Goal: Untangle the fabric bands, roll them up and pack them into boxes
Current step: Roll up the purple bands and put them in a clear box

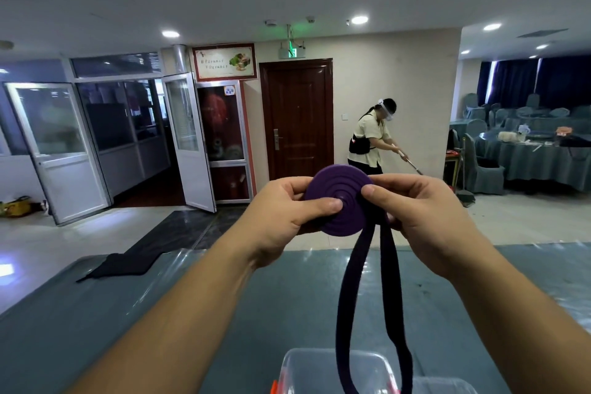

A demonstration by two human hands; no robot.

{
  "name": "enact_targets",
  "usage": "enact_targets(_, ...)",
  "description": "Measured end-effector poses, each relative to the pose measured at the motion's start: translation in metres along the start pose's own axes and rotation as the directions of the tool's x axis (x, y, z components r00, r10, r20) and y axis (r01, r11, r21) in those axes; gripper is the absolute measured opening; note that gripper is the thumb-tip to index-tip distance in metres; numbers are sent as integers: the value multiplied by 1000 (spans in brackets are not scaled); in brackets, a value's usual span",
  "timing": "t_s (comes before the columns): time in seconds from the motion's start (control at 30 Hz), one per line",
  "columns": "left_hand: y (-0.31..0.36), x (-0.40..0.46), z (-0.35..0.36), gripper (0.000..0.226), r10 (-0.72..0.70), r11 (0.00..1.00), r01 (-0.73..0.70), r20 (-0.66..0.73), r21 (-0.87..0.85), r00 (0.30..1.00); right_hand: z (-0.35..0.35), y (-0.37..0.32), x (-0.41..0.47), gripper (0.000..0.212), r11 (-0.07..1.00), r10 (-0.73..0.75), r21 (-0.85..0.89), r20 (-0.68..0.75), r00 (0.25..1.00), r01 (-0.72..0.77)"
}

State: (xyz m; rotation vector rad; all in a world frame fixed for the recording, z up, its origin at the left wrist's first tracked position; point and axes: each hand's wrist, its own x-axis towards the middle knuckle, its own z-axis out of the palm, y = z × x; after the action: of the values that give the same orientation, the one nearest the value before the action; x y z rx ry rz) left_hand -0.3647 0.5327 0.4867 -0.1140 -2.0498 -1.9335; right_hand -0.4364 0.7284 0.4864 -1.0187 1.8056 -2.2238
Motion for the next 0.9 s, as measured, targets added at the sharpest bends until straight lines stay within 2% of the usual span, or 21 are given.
enact_targets(0.17, -16, 1, 15, 50, 10, 966, -37, -106, -257, 994, 2, 4, -2, 29, 998, -10, 59, -19, 1000, 12)
enact_targets(0.23, -18, 1, 17, 49, 0, 971, -24, -103, -236, 995, -1, 5, -4, 25, 999, -7, 41, -5, 1000, 7)
enact_targets(0.4, -5, 2, 2, 40, -25, 999, 26, 35, -40, 999, -7, 2, -6, 30, 1000, 16, -26, 29, 999, -16)
enact_targets(0.47, -3, 2, 3, 38, 1, 998, -1, 0, -56, 1000, -5, 2, -6, 30, 1000, -1, 6, 5, 1000, 1)
enact_targets(0.6, -12, 0, 16, 43, 36, 977, -52, -78, -207, 996, -1, 2, -7, 28, 999, -27, 26, -29, 999, 28)
enact_targets(0.73, -17, -1, 21, 49, 31, 965, -56, -102, -255, 994, -4, -1, -5, 18, 998, -13, -55, -3, 1000, 13)
enact_targets(0.8, -15, -3, 18, 45, 24, 974, -43, -84, -224, 996, -7, -4, -4, 17, 997, -4, -71, 21, 1000, 5)
enact_targets(0.9, -3, -2, 9, 37, -2, 998, 2, -3, -66, 1000, -11, -7, -4, 18, 994, 7, -112, 66, 998, 1)
